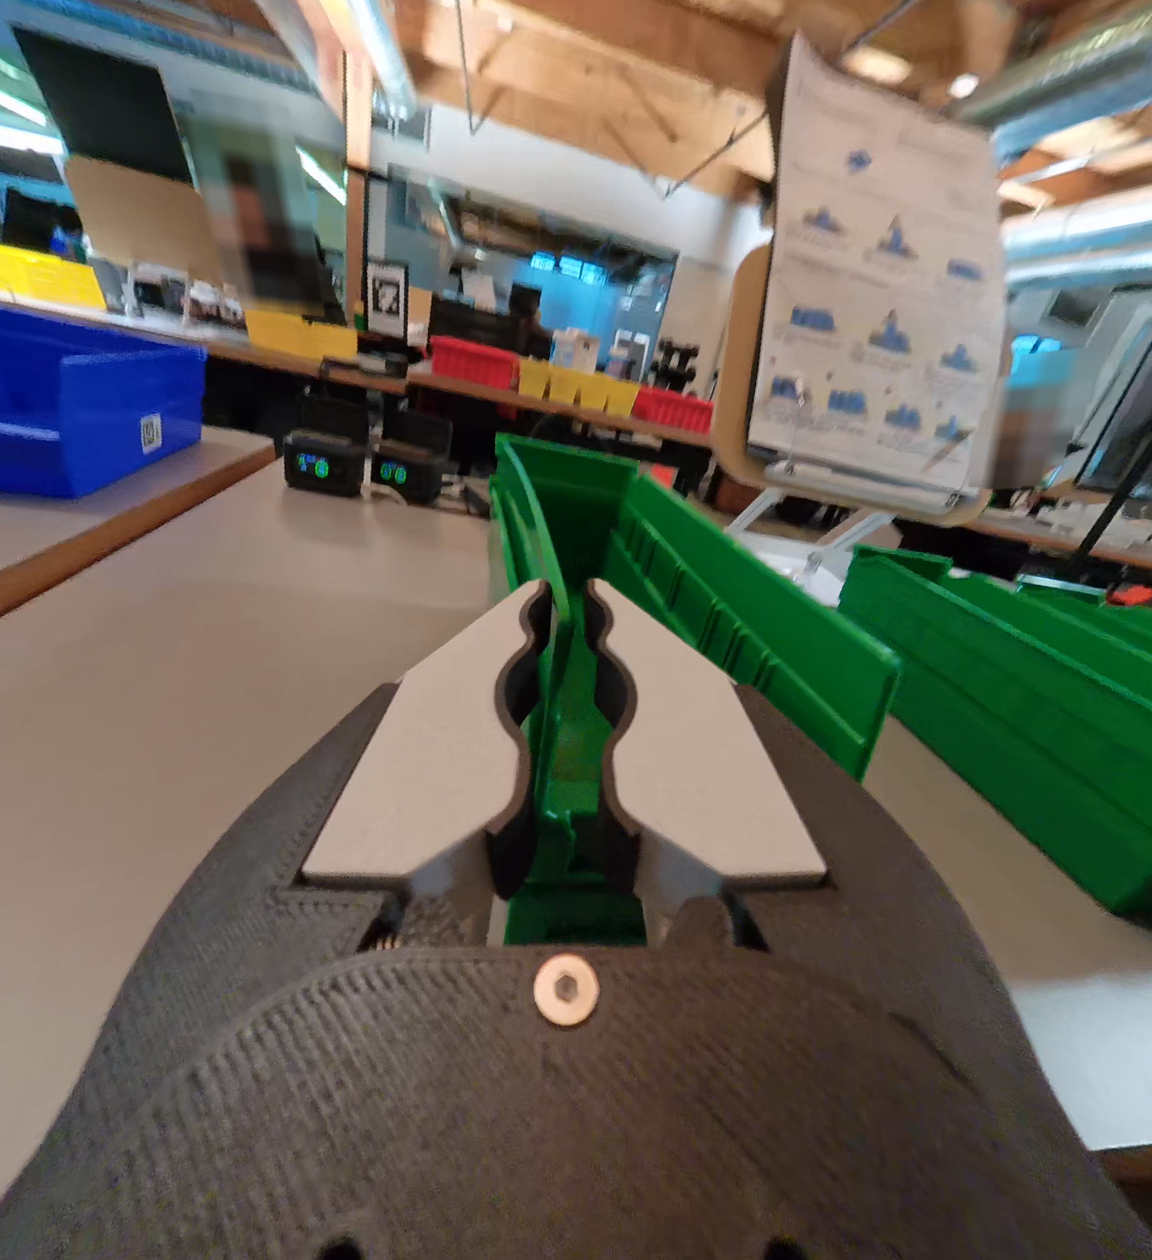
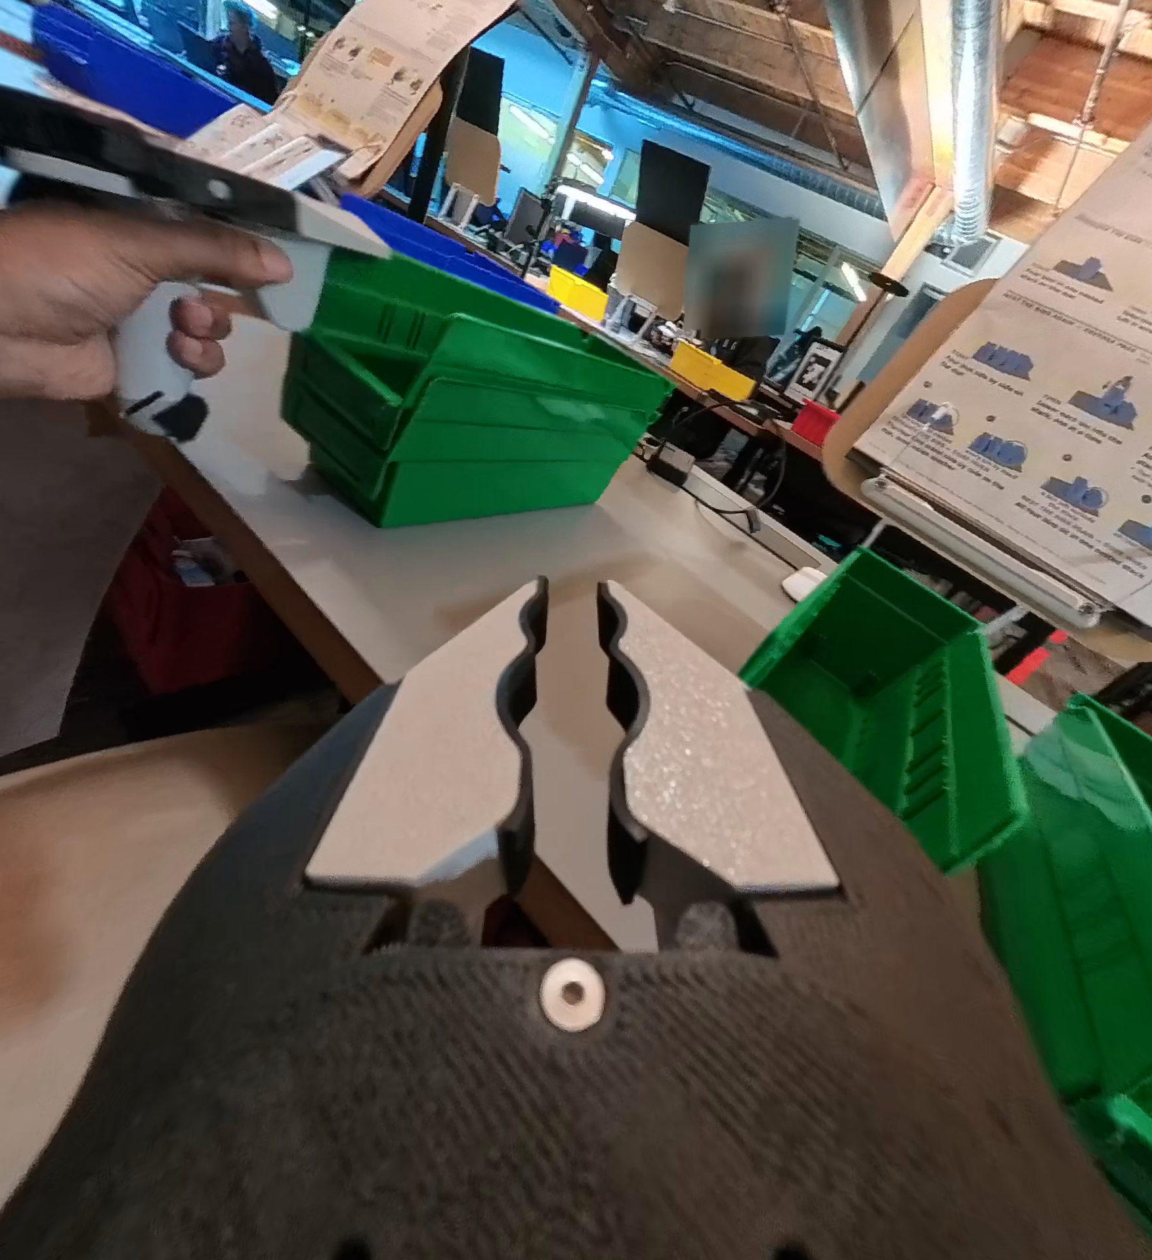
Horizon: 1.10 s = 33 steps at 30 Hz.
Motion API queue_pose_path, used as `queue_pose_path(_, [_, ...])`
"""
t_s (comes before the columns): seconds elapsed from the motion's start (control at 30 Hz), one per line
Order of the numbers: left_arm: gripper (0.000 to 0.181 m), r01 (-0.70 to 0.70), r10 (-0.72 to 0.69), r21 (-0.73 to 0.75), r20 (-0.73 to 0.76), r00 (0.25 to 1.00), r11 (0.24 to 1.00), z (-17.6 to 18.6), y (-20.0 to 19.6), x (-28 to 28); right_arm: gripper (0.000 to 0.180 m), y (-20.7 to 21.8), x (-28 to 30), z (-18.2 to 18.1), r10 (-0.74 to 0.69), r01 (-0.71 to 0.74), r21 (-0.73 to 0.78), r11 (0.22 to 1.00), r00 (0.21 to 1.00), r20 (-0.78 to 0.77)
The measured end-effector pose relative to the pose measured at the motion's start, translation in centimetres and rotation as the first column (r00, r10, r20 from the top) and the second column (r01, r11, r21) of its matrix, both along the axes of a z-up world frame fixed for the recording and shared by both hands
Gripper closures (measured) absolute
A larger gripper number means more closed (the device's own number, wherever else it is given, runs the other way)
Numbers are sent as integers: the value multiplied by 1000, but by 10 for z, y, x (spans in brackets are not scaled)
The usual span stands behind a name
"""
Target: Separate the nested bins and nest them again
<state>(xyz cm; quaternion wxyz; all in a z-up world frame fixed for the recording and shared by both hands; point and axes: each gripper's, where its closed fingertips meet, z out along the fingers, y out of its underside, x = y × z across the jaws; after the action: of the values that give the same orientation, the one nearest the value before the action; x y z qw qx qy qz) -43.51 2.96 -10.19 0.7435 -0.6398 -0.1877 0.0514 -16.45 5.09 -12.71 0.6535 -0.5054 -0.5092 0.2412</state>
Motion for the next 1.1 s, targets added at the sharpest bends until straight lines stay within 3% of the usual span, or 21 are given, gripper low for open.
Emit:
queue_pose_path(0.17, [154, -102, 108, 143, -31, 994, 984, 37, -27, -2, 168, 52, 40, 38, -141, 123, -104, 987, 973, -181])
queue_pose_path(0.27, [146, -105, 110, 201, -14, 994, 974, 63, -35, 8, 167, 106, 96, 67, -299, 221, -242, 945, 885, -358])
queue_pose_path(0.37, [146, -40, 50, 242, -35, 998, 970, 87, -32, 39, 161, 165, 167, 70, -470, 358, -321, 877, 776, -420])
queue_pose_path(0.5, [153, 175, -156, 259, -91, 984, 950, 103, -14, 114, 144, 220, 230, 39, -628, 515, -377, 770, 717, -303])
queue_pose_path(0.6, [150, 325, -318, 195, -66, 946, 925, 82, 7, 178, 136, 237, 235, 10, -665, 506, -503, 700, 720, -201])
queue_pose_path(0.7, [141, 451, -451, 26, 16, 892, 892, 27, 28, 235, 139, 246, 227, -20, -652, 507, -553, 662, 753, -91])
queue_pose_path(0.8, [130, 536, -525, -121, 116, 843, 835, -21, 37, 273, 158, 254, 221, -41, -634, 502, -579, 642, 773, -31])
queue_pose_path(0.83, [125, 566, -550, -157, 138, 824, 809, -29, 38, 283, 173, 255, 219, -43, -623, 479, -600, 640, 781, -42])
queue_pose_path(0.87, [120, 590, -571, -184, 146, 808, 787, -34, 39, 291, 177, 256, 219, -43, -621, 460, -623, 633, 782, -54])
queue_pose_path(1.0, [119, 564, -567, -240, 65, 821, 790, -38, 36, 295, 178, 258, 230, -31, -654, 456, -642, 617, 751, -94])
queue_pose_path(1.1, [119, 551, -555, -223, 48, 830, 804, -32, 34, 291, 177, 255, 241, 0, -702, 471, -609, 638, 681, -208])
